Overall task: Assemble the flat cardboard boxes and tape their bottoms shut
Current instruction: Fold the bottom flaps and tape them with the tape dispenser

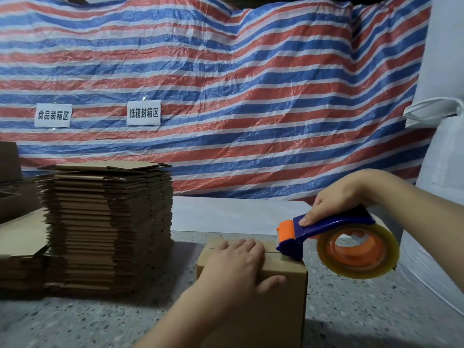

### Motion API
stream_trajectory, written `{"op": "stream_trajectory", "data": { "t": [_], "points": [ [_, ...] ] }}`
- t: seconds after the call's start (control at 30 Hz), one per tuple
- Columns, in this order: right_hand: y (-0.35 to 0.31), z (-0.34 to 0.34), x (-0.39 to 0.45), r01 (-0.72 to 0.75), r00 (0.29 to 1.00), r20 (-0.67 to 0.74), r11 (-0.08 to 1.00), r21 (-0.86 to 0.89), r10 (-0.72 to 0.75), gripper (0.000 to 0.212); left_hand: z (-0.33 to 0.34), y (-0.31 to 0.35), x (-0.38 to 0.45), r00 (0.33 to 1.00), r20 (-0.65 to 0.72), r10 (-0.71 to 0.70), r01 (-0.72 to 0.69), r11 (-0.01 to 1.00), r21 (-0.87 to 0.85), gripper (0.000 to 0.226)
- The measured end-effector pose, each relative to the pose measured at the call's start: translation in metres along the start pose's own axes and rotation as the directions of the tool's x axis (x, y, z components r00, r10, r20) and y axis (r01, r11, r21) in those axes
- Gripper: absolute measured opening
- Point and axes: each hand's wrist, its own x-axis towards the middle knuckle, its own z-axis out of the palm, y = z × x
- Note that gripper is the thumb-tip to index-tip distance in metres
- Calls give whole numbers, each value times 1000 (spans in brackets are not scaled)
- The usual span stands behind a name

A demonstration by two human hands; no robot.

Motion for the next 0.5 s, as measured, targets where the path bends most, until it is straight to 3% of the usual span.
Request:
{"op": "stream_trajectory", "data": {
  "t": [0.23, 0.37, 0.5],
  "points": [
    [28, -15, -12, 15, 1000, 13, 997, 76, -16, 82, 6, -5, 1, 1000, -17, 13, -13, 999, -35, 84],
    [46, -12, -16, -28, 998, 62, 998, 63, 24, 73, 6, -5, 1, 997, -44, 64, -65, 998, -14, 72],
    [60, -6, -17, -4, 998, 60, 998, 55, 0, 78, 7, -5, 1, 998, -39, 55, -55, 998, -9, 68]
  ]
}}
